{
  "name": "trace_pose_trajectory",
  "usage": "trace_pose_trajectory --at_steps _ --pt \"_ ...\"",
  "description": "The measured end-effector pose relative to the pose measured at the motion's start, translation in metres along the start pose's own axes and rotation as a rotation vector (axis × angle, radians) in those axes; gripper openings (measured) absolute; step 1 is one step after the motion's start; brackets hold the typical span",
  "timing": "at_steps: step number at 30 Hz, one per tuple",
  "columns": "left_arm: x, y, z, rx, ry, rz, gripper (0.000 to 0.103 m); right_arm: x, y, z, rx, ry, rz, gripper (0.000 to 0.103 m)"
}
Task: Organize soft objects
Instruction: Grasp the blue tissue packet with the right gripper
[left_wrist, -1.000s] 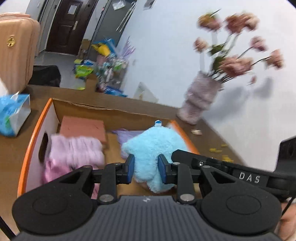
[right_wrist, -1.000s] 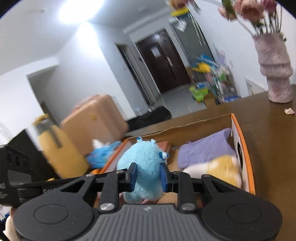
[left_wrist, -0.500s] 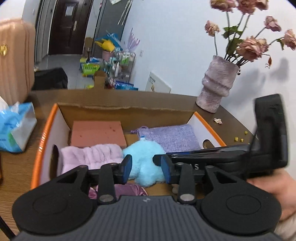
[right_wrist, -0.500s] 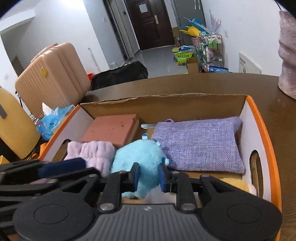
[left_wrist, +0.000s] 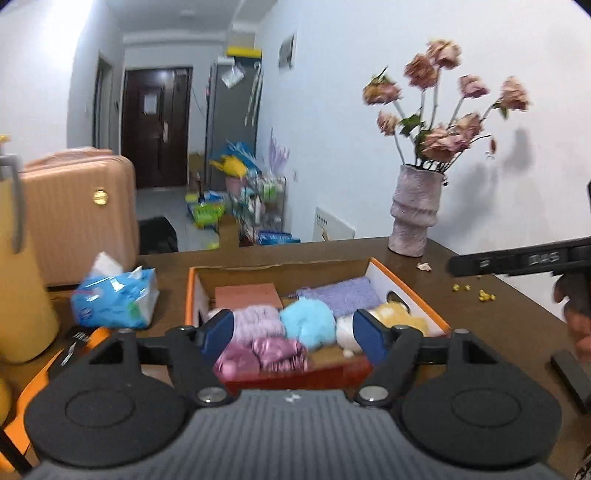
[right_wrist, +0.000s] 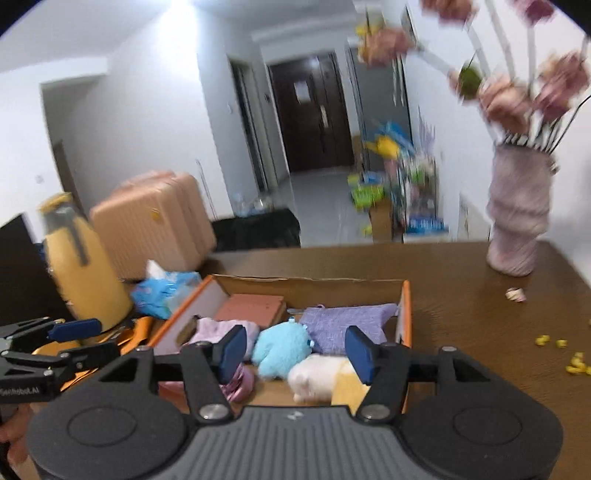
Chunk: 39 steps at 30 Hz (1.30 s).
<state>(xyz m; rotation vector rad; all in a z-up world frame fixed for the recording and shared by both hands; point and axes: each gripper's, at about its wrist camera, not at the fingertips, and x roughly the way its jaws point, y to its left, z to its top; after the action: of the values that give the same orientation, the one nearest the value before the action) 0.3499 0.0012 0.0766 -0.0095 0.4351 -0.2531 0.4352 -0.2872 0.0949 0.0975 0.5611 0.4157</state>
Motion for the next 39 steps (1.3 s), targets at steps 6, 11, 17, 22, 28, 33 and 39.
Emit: trace_pose_trajectory --at_steps 6,11,17,22,28,33,39 --pt "-0.071 -0.03 -0.051 0.009 -0.05 0.036 0.076 -0.091 0.024 -0.063 -0.067 -0.115 0.025 0.059" --pt "-0.108 -0.041 -0.087 -0.034 -0.042 0.036 0.078 -0.129 0.047 -0.128 -0.071 -0.168 0.033 0.059" --pt "-0.137 -0.047 -0.134 -0.079 0.014 0.019 0.08 -0.145 0.068 -0.197 -0.028 -0.118 0.028 0.059" --pt "-0.148 -0.057 -0.156 -0.064 0.051 -0.004 0.08 -0.16 0.073 -0.231 0.015 -0.084 0.033 0.059" --pt "-0.144 -0.059 -0.155 -0.072 0.052 -0.026 0.081 -0.171 0.076 -0.238 0.014 -0.091 0.04 0.049" --pt "-0.119 -0.055 -0.158 -0.104 0.095 -0.027 0.081 -0.143 0.074 -0.24 0.042 -0.034 0.103 0.037" --pt "-0.07 -0.056 -0.152 -0.151 0.137 -0.031 0.077 -0.077 0.065 -0.226 0.073 0.05 0.119 0.024"
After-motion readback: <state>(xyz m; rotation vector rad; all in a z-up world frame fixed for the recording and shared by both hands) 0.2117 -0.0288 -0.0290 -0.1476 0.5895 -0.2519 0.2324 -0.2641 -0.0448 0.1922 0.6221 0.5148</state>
